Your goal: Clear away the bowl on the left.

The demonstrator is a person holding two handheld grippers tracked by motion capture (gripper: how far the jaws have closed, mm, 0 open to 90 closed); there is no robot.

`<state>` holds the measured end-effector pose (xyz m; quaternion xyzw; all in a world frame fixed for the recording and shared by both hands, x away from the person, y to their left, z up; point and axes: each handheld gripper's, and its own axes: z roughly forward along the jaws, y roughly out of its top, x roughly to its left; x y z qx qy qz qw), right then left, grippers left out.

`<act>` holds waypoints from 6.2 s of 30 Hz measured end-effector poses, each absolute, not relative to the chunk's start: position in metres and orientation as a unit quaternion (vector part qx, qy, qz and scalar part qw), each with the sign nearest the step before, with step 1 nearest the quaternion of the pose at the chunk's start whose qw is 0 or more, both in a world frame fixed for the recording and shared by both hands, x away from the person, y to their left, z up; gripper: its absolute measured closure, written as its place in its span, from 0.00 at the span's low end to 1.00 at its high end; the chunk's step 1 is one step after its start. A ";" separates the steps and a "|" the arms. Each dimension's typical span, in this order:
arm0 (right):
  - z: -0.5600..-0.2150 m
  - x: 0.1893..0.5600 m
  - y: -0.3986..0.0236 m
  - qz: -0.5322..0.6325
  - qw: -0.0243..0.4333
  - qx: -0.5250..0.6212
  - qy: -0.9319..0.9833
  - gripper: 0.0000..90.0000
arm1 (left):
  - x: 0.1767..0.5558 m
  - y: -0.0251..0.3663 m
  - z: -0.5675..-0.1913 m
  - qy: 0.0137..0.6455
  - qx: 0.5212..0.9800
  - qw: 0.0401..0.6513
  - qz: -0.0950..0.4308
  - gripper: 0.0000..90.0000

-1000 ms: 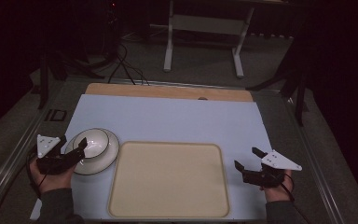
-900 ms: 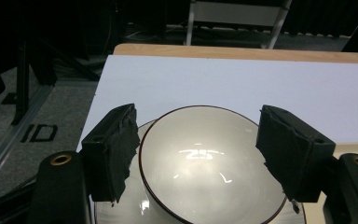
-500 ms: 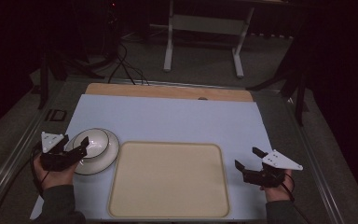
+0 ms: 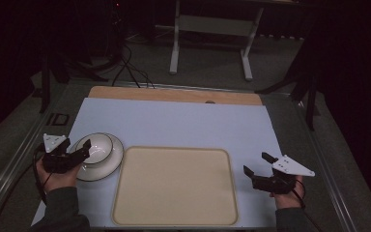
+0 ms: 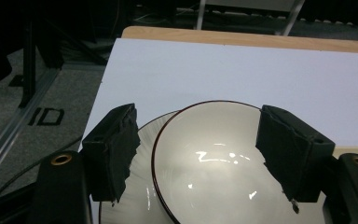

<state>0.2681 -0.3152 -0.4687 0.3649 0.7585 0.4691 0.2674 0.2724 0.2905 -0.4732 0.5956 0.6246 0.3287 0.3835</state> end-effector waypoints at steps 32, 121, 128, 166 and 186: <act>-0.467 0.267 -0.317 0.476 0.273 0.364 0.753 0.16 | 0.297 0.303 -0.497 0.666 0.613 0.338 0.257 0.54; -0.463 0.269 -0.332 0.489 0.279 0.383 0.732 0.16 | 0.304 0.326 -0.508 0.715 0.593 0.358 0.092 0.91; -0.463 0.269 -0.335 0.490 0.280 0.386 0.729 0.16 | 0.305 0.323 -0.508 0.708 0.599 0.363 0.092 0.91; -0.462 0.267 -0.337 0.493 0.285 0.388 0.724 0.16 | 0.286 0.310 -0.474 0.654 0.587 0.462 0.118 0.90; -0.462 0.266 -0.337 0.493 0.285 0.388 0.725 0.16 | 0.286 0.290 -0.464 0.627 0.609 0.473 0.112 0.90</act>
